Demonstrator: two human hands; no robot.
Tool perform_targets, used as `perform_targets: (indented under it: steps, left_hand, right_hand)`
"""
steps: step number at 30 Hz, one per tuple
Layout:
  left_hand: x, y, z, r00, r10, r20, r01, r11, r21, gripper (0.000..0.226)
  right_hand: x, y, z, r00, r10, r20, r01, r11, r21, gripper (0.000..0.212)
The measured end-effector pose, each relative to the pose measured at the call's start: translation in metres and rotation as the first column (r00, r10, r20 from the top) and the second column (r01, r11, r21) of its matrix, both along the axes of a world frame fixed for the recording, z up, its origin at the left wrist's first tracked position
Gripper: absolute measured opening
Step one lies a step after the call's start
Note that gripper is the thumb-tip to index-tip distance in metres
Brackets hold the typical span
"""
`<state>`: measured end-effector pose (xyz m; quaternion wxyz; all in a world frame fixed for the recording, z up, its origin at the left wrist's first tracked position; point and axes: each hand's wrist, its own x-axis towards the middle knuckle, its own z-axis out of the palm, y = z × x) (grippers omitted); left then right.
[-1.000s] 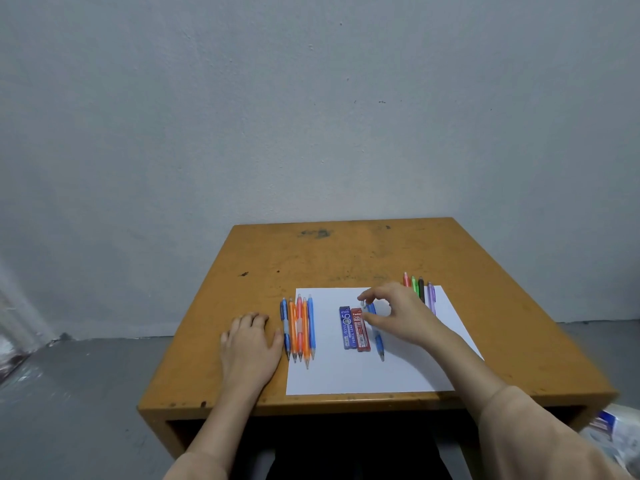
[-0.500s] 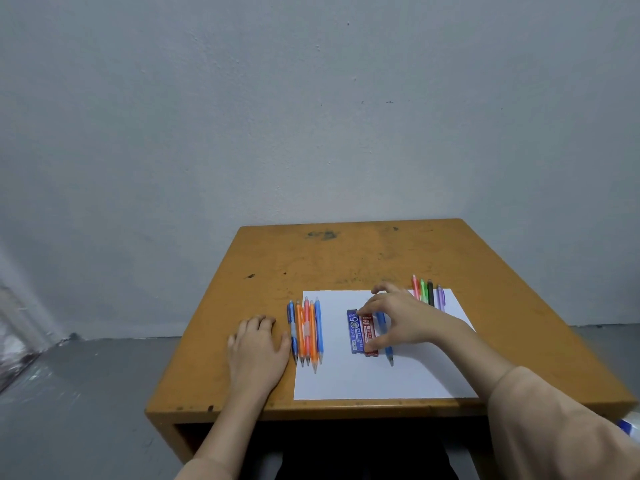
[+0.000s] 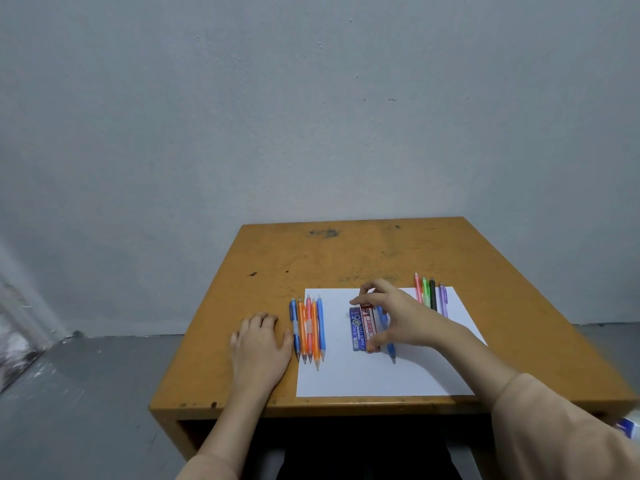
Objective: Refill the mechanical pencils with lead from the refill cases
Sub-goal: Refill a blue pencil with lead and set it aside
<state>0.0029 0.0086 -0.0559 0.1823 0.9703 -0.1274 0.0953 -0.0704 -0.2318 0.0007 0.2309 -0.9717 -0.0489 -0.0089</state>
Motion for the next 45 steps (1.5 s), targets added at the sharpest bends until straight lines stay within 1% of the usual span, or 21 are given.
perform_targets:
  steps: [4, 7, 11, 14, 18, 23, 25, 27, 30, 35, 38, 40, 45]
  left_hand:
    - [0.0, 0.0, 0.0, 1.0, -0.002, 0.004, 0.002, 1.0, -0.007, 0.049]
    - [-0.001, 0.0, 0.0, 1.0, -0.001, 0.008, 0.001, 1.0, -0.009, 0.049]
    - [-0.003, 0.001, -0.001, 1.0, -0.012, 0.021, 0.012, 0.999, -0.03, 0.047]
    - [-0.007, 0.003, 0.001, 0.997, -0.03, 0.076, 0.035, 0.997, -0.066, 0.044]
    - [-0.013, 0.004, 0.0, 0.971, -0.114, 0.212, 0.142, 0.982, -0.125, 0.036]
    - [-0.018, 0.004, -0.002, 0.916, -0.212, 0.342, 0.295, 0.931, -0.214, 0.028]
    - [-0.027, 0.001, -0.003, 0.911, -0.222, 0.349, 0.324, 0.907, -0.269, 0.028]
    - [-0.037, -0.005, -0.004, 0.9, -0.255, 0.355, 0.365, 0.885, -0.29, 0.031]
    - [-0.051, -0.018, 0.002, 0.86, -0.312, 0.403, 0.448, 0.841, -0.304, 0.035]
    - [-0.062, -0.04, 0.016, 0.811, -0.385, 0.441, 0.535, 0.793, -0.291, 0.033]
    - [-0.064, -0.045, 0.02, 0.804, -0.413, 0.428, 0.552, 0.787, -0.276, 0.035]
    - [-0.065, -0.046, 0.022, 0.809, -0.407, 0.424, 0.549, 0.78, -0.3, 0.037]
    - [-0.07, -0.042, 0.024, 0.845, -0.364, 0.392, 0.5, 0.797, -0.339, 0.038]
  right_hand:
    - [-0.011, 0.005, -0.004, 0.998, -0.04, 0.05, 0.033, 0.992, 0.123, 0.069]
    - [-0.017, 0.008, -0.001, 0.995, -0.073, 0.071, 0.06, 0.984, 0.169, 0.059]
    - [-0.022, 0.01, 0.002, 0.991, -0.081, 0.111, 0.052, 0.968, 0.246, 0.045]
    - [-0.026, 0.01, 0.002, 0.988, -0.115, 0.108, 0.076, 0.947, 0.312, 0.039]
    - [-0.033, 0.012, 0.002, 0.972, -0.177, 0.153, 0.092, 0.892, 0.443, 0.036]
    - [-0.041, 0.02, 0.008, 0.952, -0.245, 0.186, 0.109, 0.833, 0.542, 0.036]
    - [-0.045, 0.023, 0.009, 0.937, -0.282, 0.204, 0.107, 0.792, 0.601, 0.036]
    - [-0.048, 0.027, 0.01, 0.92, -0.322, 0.223, 0.11, 0.758, 0.643, 0.037]
    - [-0.05, 0.032, 0.01, 0.902, -0.364, 0.234, 0.118, 0.727, 0.677, 0.037]
    - [-0.053, 0.04, 0.007, 0.901, -0.383, 0.202, 0.122, 0.672, 0.73, 0.034]
    - [-0.056, 0.045, 0.009, 0.907, -0.385, 0.17, 0.109, 0.605, 0.789, 0.031]
    - [-0.058, 0.047, 0.011, 0.914, -0.375, 0.156, 0.092, 0.565, 0.82, 0.031]
    - [-0.063, 0.049, 0.014, 0.925, -0.359, 0.128, 0.082, 0.514, 0.854, 0.037]
